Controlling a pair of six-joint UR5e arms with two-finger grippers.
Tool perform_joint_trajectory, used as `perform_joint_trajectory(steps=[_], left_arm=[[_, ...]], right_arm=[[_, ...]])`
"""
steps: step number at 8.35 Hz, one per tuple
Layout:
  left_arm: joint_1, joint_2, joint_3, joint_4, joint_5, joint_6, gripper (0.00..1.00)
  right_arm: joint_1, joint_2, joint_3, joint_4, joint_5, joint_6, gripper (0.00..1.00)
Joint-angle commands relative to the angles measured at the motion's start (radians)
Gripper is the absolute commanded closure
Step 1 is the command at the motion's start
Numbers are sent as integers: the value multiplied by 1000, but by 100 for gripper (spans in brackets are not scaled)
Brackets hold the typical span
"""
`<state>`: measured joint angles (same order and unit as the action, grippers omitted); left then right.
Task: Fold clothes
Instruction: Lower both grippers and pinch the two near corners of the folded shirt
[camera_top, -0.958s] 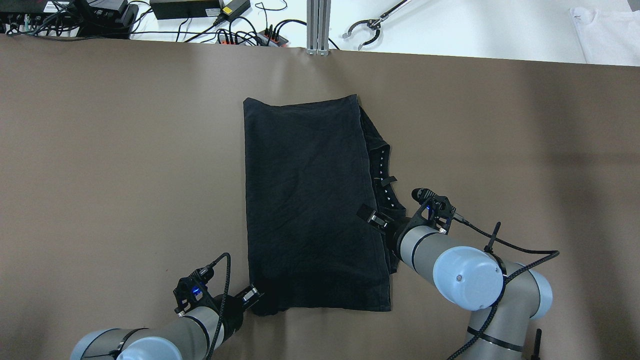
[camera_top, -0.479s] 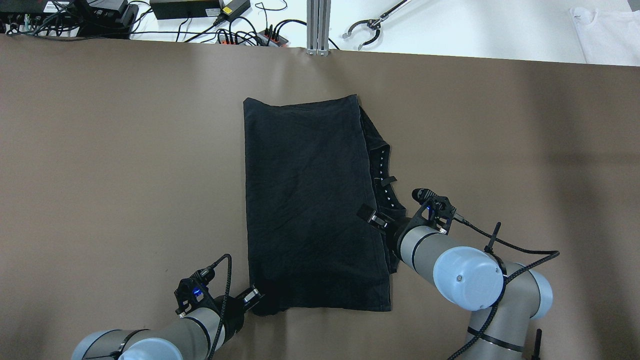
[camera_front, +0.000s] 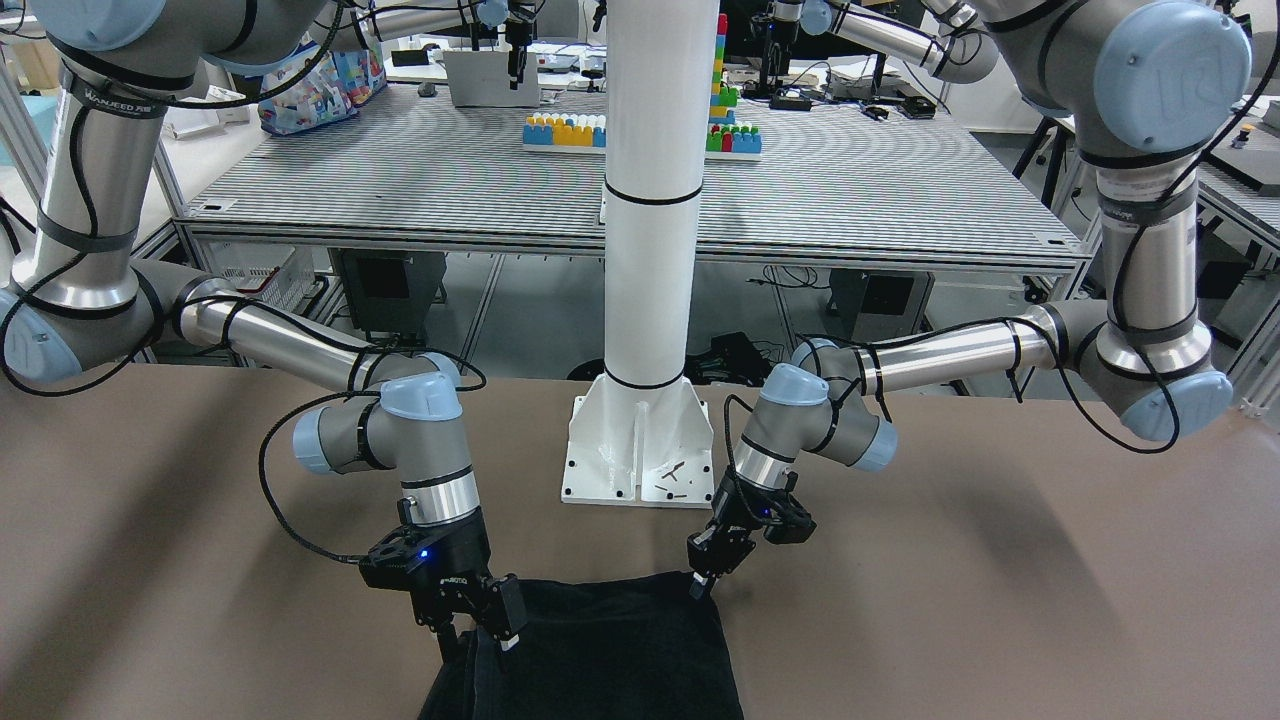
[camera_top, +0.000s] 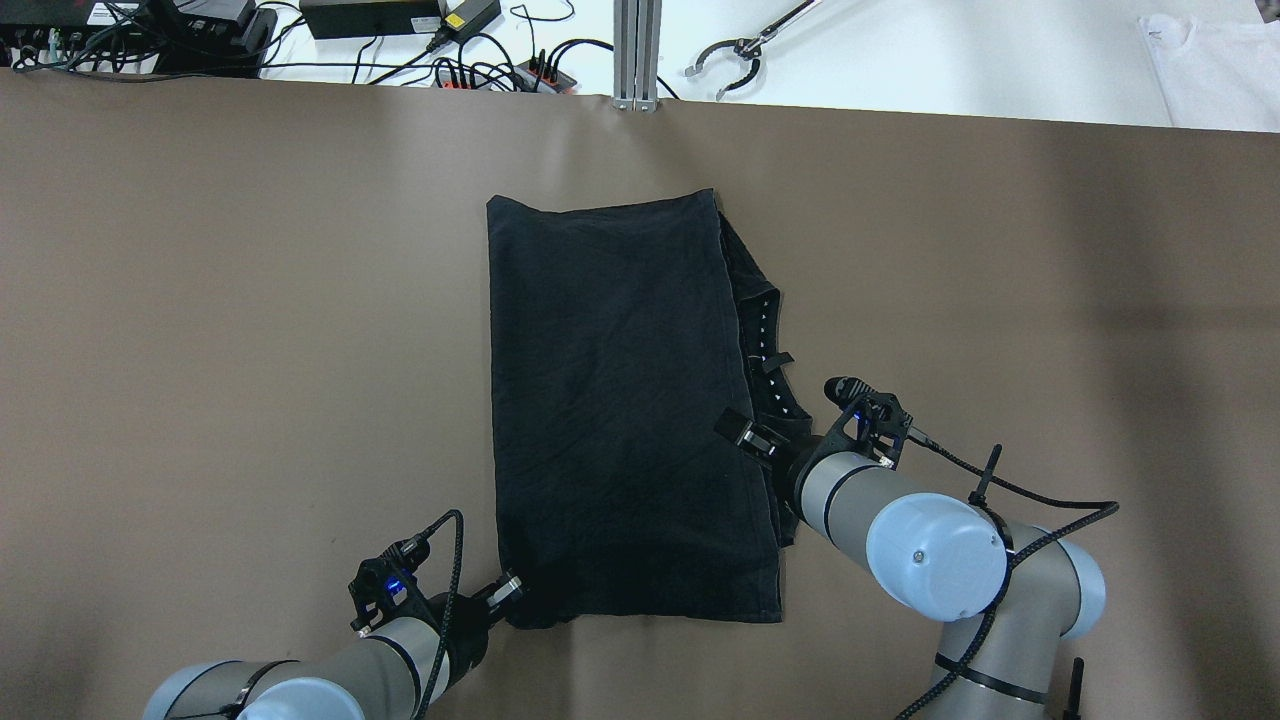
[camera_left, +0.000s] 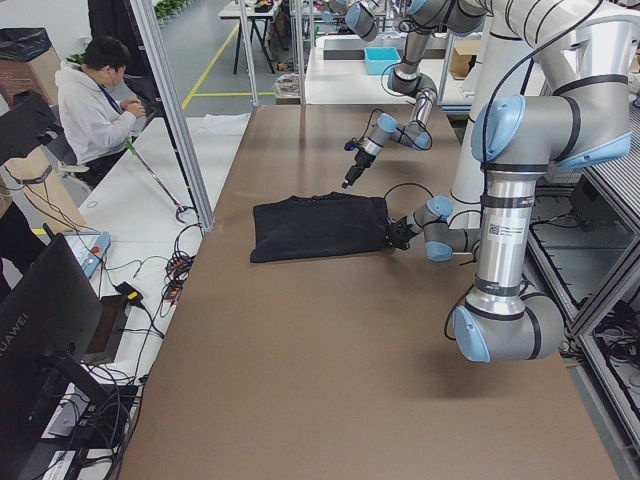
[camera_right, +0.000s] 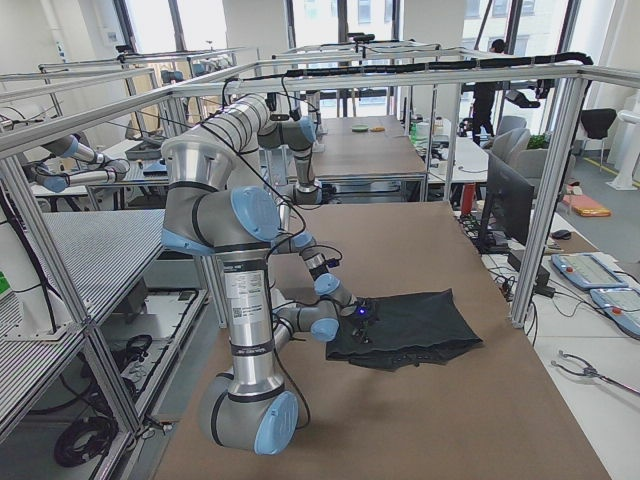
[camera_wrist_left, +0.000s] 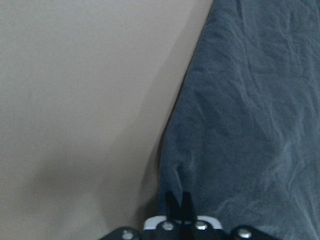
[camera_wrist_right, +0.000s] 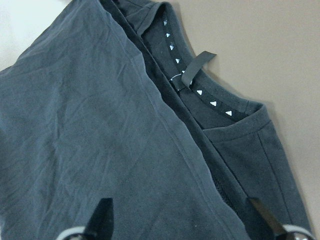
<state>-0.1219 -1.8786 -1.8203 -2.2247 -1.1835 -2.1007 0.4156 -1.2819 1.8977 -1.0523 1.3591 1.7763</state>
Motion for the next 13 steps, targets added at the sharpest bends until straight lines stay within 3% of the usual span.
perform_joint_trajectory(steps=[1,4,9,13], left_arm=[[-2,9,-10,-12,-2,8,100],[-1,9,-7,-12,1,8,100],[-1,9,-7,-12,2,8,100],[-1,9,-4,-12,2,8,100]], right_arm=[[-4,-42,6,-2,-2,3,7],[-47,-143,0,-2,-8,41,8],[-136,-106,-12,-17,-54,135,15],[-159,-57,-55,-18,-95,195,46]])
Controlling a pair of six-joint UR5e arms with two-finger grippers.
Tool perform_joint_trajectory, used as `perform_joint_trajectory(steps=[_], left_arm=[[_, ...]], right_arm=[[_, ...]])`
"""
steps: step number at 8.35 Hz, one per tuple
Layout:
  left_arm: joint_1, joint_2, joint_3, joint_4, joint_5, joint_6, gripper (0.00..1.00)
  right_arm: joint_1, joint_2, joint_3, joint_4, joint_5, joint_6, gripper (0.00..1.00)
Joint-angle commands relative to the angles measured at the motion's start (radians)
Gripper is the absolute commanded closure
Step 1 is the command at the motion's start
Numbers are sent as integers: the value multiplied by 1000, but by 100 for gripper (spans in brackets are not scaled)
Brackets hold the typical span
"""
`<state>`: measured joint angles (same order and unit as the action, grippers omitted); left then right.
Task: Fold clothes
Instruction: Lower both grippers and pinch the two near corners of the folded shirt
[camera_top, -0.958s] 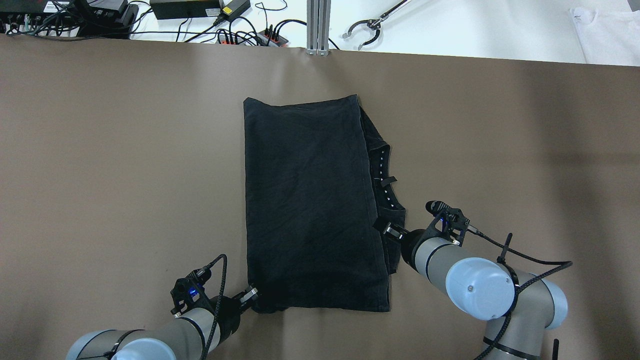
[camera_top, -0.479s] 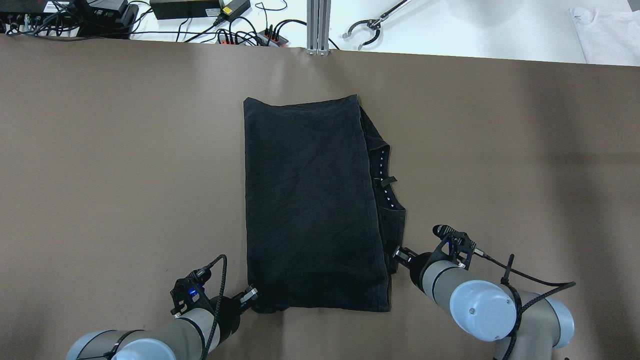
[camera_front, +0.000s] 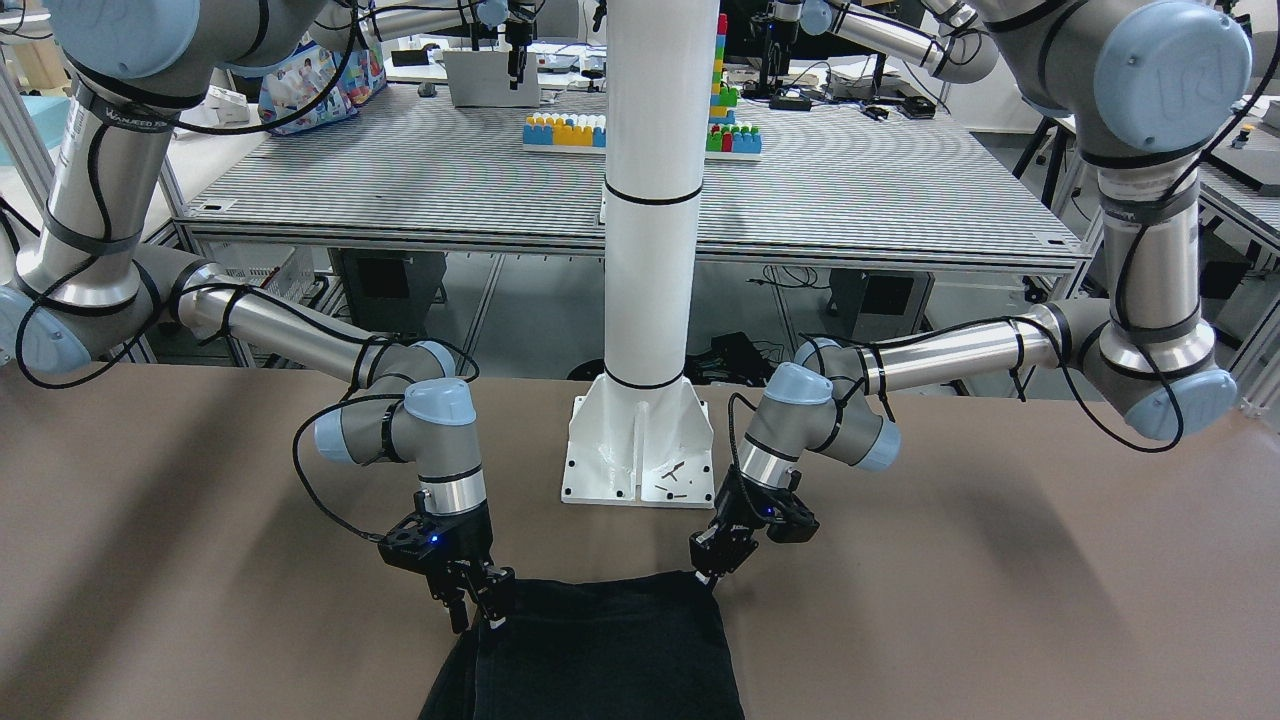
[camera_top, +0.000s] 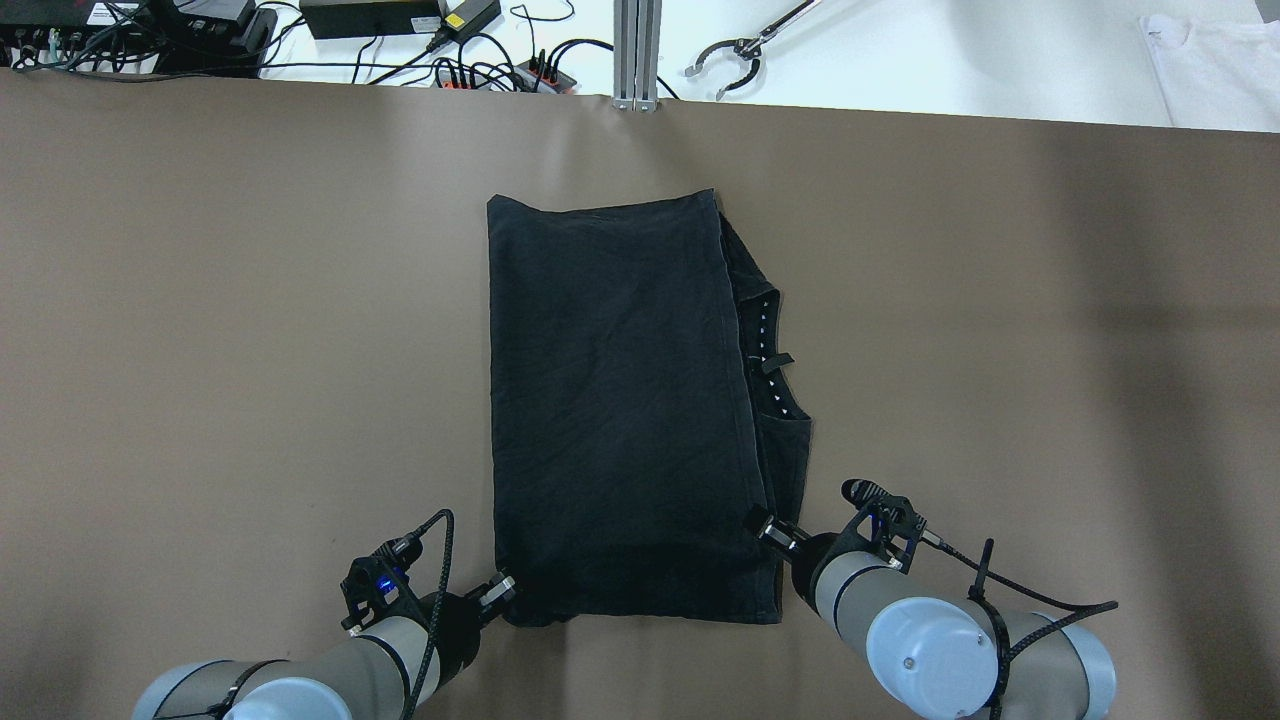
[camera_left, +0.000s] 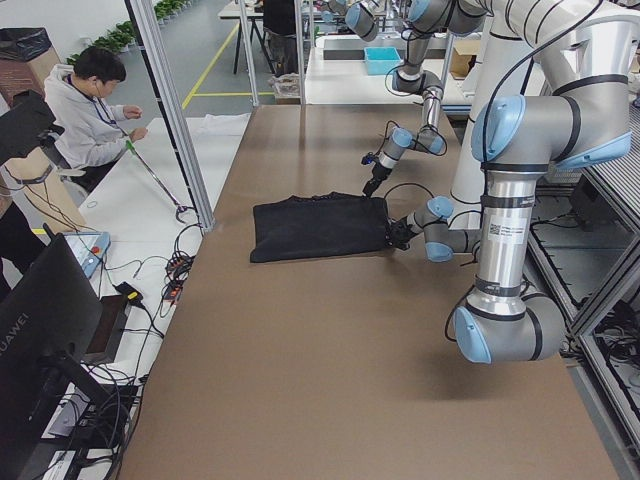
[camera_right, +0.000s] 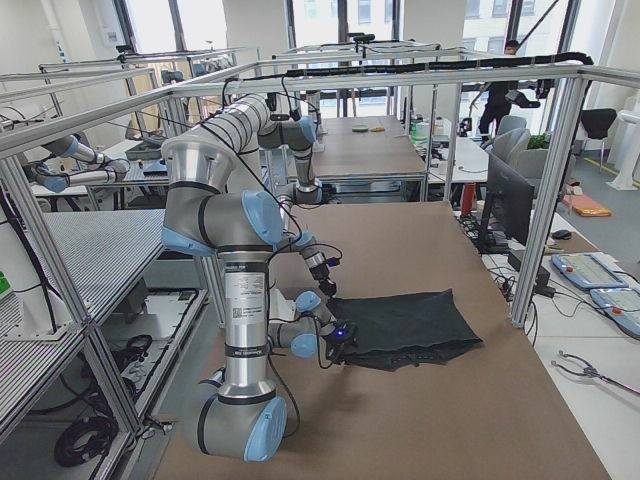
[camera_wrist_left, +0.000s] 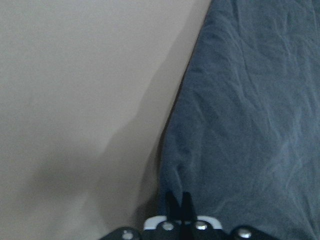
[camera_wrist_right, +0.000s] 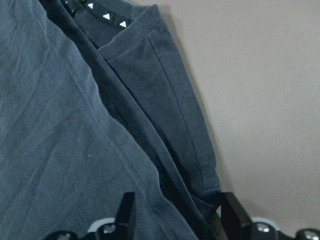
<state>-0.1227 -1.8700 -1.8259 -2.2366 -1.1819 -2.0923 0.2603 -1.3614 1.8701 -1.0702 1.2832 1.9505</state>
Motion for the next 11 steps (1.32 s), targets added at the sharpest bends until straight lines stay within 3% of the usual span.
perform_joint_trajectory(steps=[1,3,5,6,7,9,11], left_arm=[[0,2,1,0,1,0,100],[2,2,0,0,2,0,100],[2,2,2,0,2,0,100],[2,2,2,0,2,0,100],[2,2,-1,0,1,0,100],[2,-2,-18,2,-2,3,100],[3,64,-154,6,-27,53,100]], right_arm=[[-3,24,-29,0,-24,21,50],[-3,24,-26,0,-25,21,55],[-3,24,-22,1,-25,21,67],[-3,18,-20,1,-25,21,79],[-3,8,-17,1,-25,19,97],[-3,8,9,1,-24,16,100],[-63,-63,123,0,-24,15,100]])
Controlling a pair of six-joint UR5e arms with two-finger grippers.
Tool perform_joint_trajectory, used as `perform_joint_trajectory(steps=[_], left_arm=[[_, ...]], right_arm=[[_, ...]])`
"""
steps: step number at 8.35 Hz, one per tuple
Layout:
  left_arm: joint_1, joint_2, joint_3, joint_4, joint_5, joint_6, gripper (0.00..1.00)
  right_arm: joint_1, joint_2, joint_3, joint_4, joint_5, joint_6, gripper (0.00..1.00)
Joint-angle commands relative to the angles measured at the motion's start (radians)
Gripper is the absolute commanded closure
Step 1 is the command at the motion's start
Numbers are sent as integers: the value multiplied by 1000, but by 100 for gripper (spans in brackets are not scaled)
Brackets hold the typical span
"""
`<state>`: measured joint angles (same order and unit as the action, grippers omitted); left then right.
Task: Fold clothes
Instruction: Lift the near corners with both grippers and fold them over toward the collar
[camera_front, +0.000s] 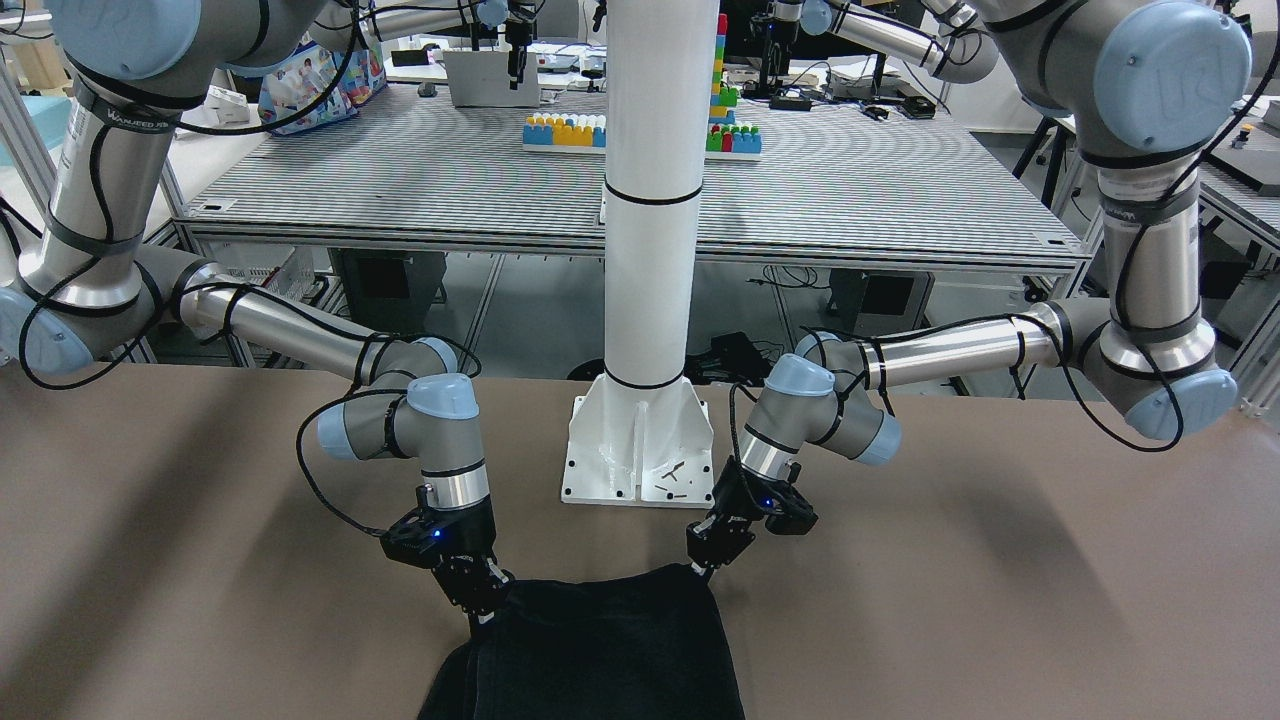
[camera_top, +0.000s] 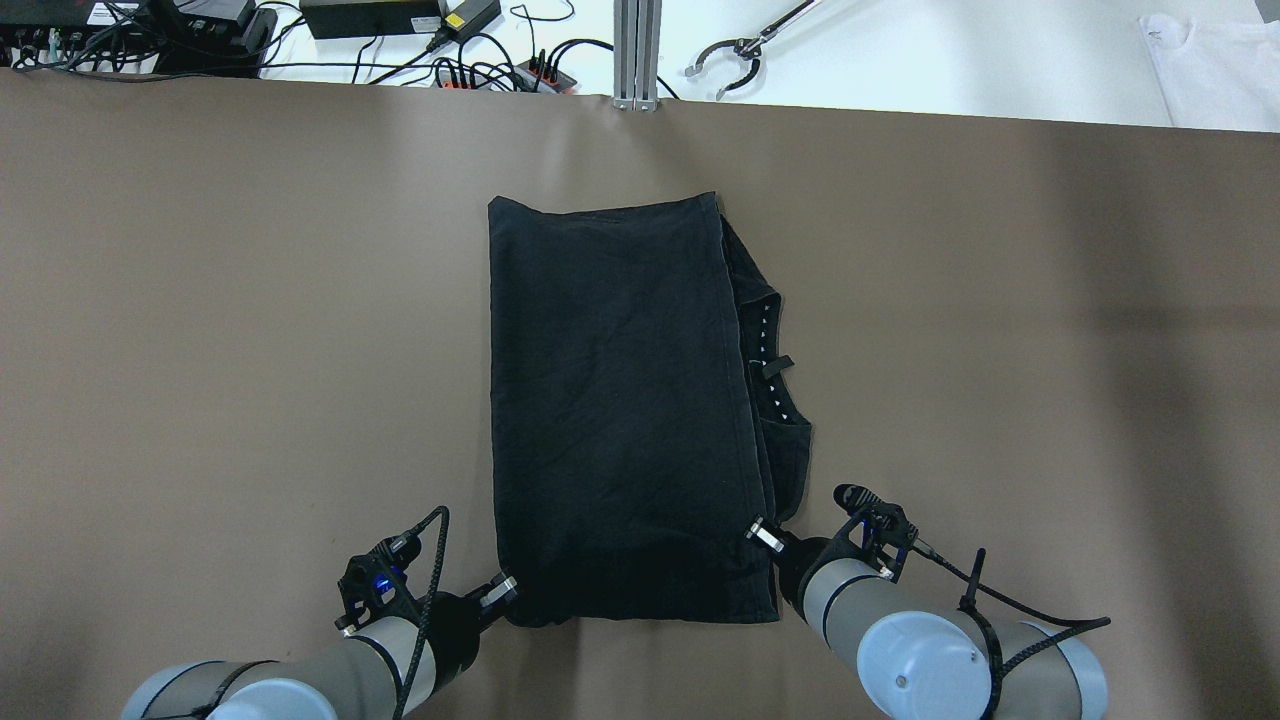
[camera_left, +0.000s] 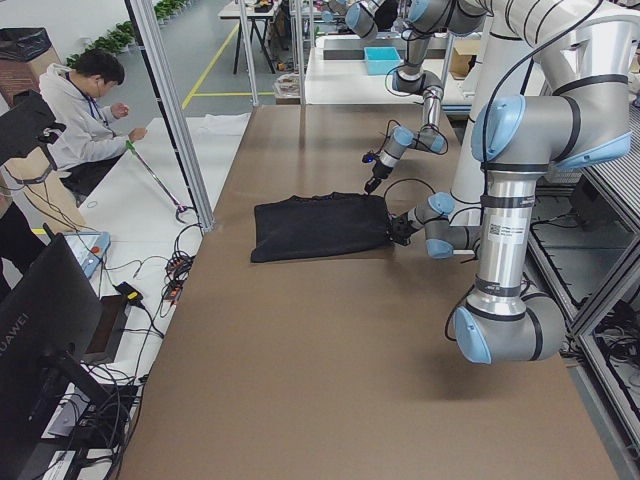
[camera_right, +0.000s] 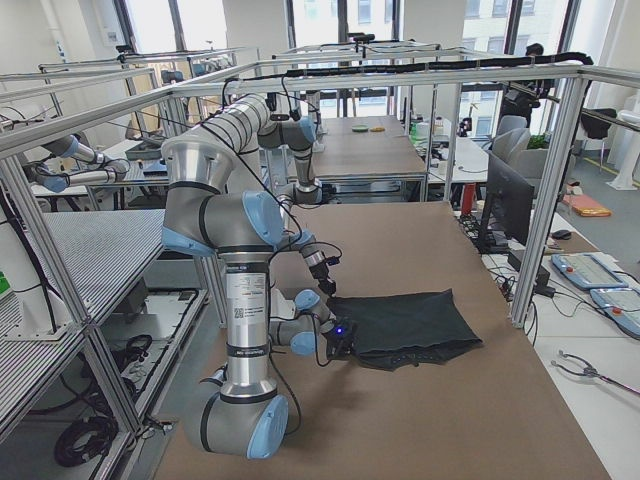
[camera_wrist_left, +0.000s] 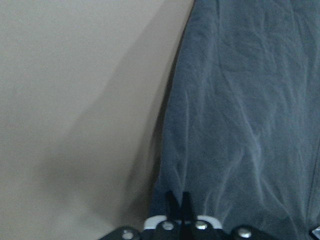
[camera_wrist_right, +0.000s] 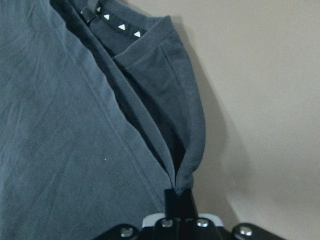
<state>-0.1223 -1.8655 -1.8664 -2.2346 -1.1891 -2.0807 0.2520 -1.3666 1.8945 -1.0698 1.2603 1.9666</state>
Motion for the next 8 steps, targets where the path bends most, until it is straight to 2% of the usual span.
perform_joint_trajectory(steps=[1,2,4,5,6,7,8], left_arm=[[19,144,-213,6,-58,57,100],[21,211,-325,19,-72,73,100],[6,182,-419,168,-130,80,100],[-35,110,-410,234,-147,129,100],[-99,48,-407,327,-168,161,100],[-181,-11,-404,433,-234,168,100],[-253,-73,-377,511,-291,204,100]], right_arm=[[-115,-112,163,-2,-18,0,100],[-185,-150,243,-4,-86,-2,100],[-197,-146,389,-144,-93,-8,100],[-185,-123,400,-180,-84,-17,100],[-119,-109,382,-191,-72,-67,100],[-43,-67,352,-196,-32,-109,100],[40,-5,269,-197,8,-114,100]])
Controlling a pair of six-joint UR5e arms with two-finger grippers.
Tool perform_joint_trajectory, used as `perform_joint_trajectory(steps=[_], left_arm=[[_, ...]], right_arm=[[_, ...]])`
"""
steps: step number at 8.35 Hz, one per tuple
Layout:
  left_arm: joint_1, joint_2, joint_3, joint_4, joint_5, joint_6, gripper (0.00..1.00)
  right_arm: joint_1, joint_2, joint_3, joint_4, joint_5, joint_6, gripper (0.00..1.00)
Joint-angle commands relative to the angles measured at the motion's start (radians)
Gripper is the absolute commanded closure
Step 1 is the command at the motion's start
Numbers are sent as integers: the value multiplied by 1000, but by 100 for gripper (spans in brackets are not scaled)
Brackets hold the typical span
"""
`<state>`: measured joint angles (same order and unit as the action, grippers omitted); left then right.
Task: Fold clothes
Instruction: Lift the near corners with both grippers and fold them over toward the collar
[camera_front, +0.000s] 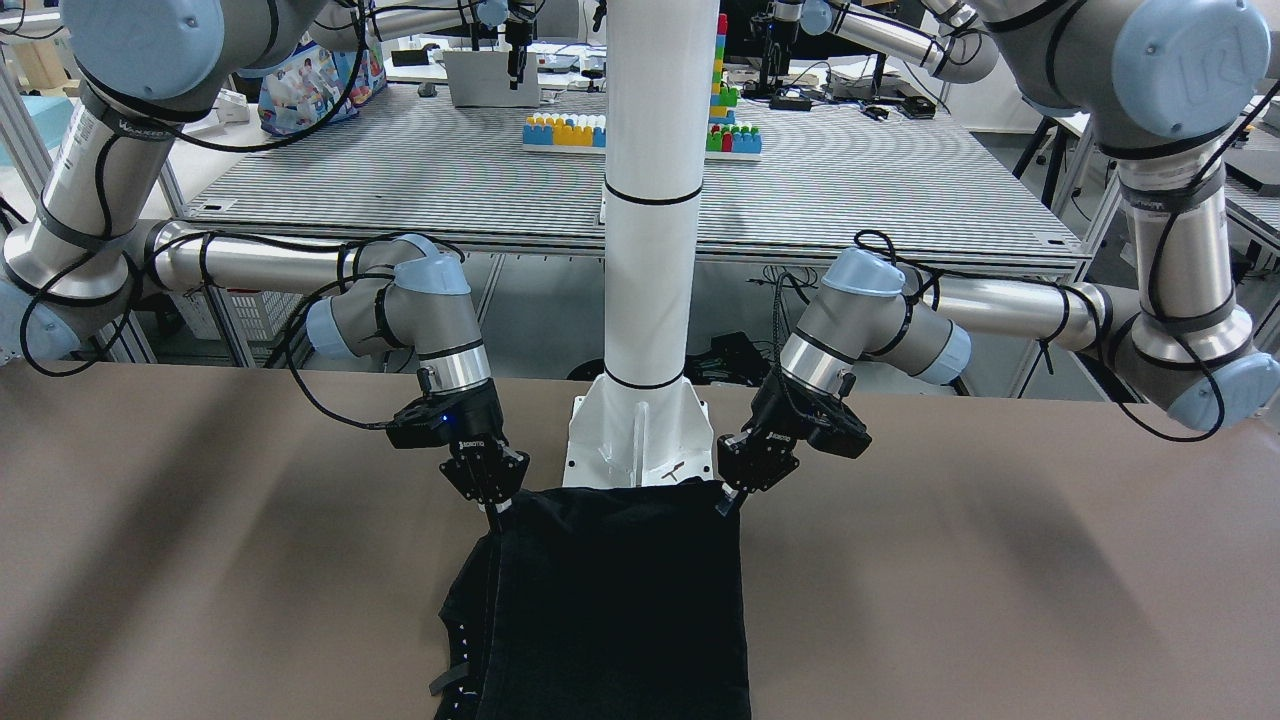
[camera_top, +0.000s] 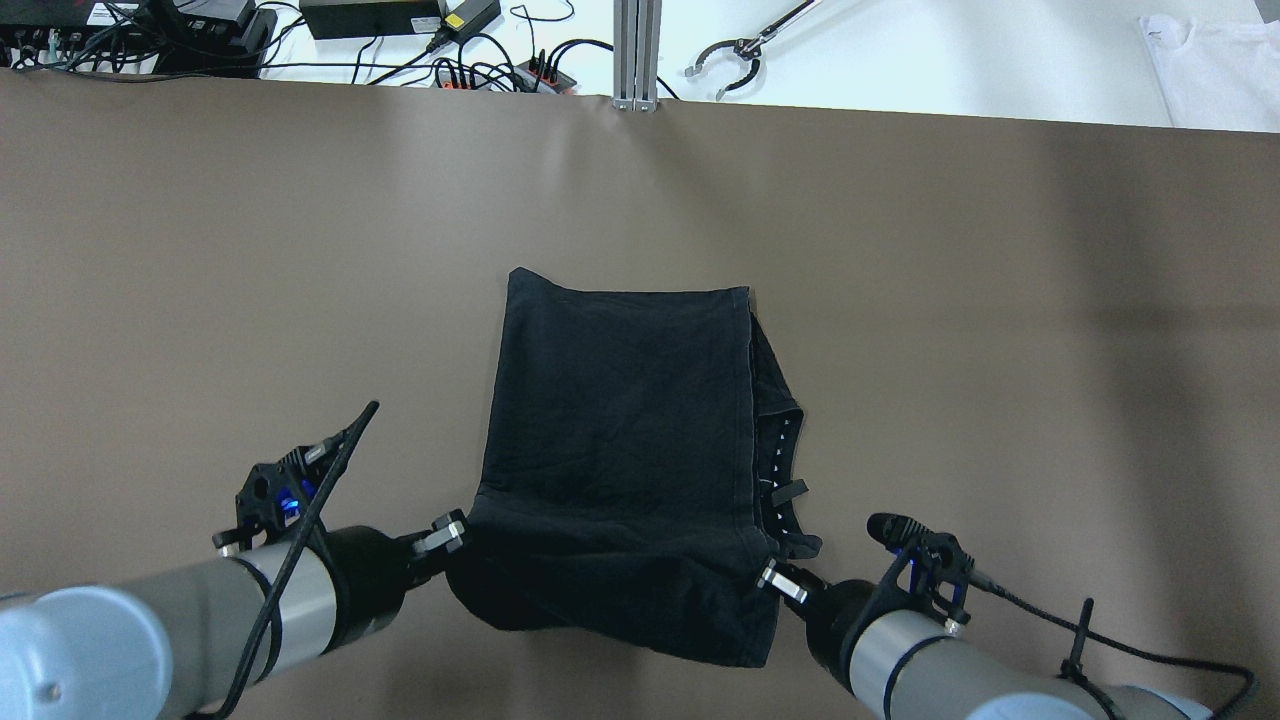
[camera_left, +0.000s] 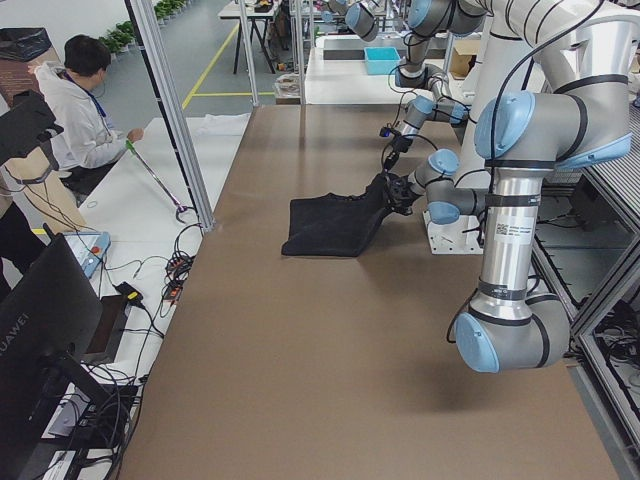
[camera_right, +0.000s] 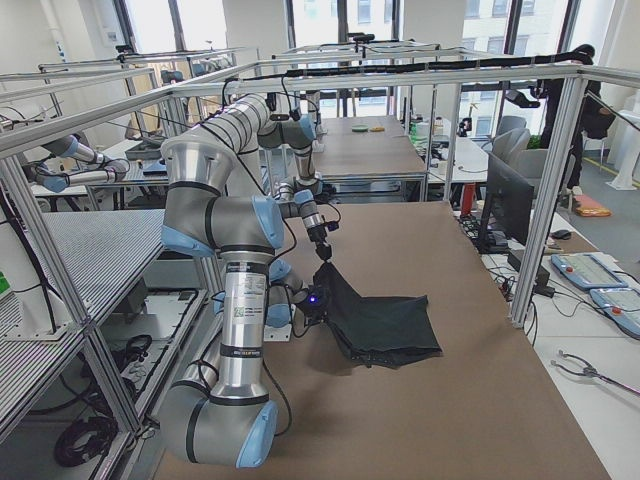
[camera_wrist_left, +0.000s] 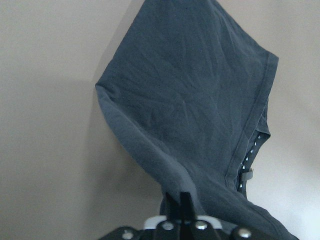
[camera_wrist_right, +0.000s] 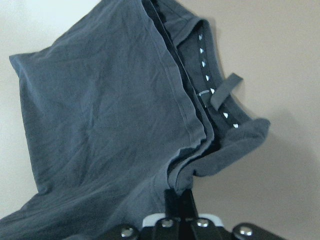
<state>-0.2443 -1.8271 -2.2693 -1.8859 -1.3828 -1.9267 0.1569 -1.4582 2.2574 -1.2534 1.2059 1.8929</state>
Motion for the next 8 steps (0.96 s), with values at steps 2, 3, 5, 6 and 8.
perform_joint_trajectory(steps=[2,3,5,6,8], left_arm=[[-232,-188,135,179,-123,116,100],[-272,-220,192,180,-151,145,100],[-337,-288,323,179,-170,214,100],[-358,-328,399,177,-170,231,100],[-386,-424,558,168,-170,267,100]], right_arm=[[257,240,-224,-96,139,-69,100],[294,298,-278,-121,139,-101,100],[337,343,-379,-115,141,-129,100],[351,363,-427,-113,141,-141,100],[374,400,-510,-112,141,-161,100]])
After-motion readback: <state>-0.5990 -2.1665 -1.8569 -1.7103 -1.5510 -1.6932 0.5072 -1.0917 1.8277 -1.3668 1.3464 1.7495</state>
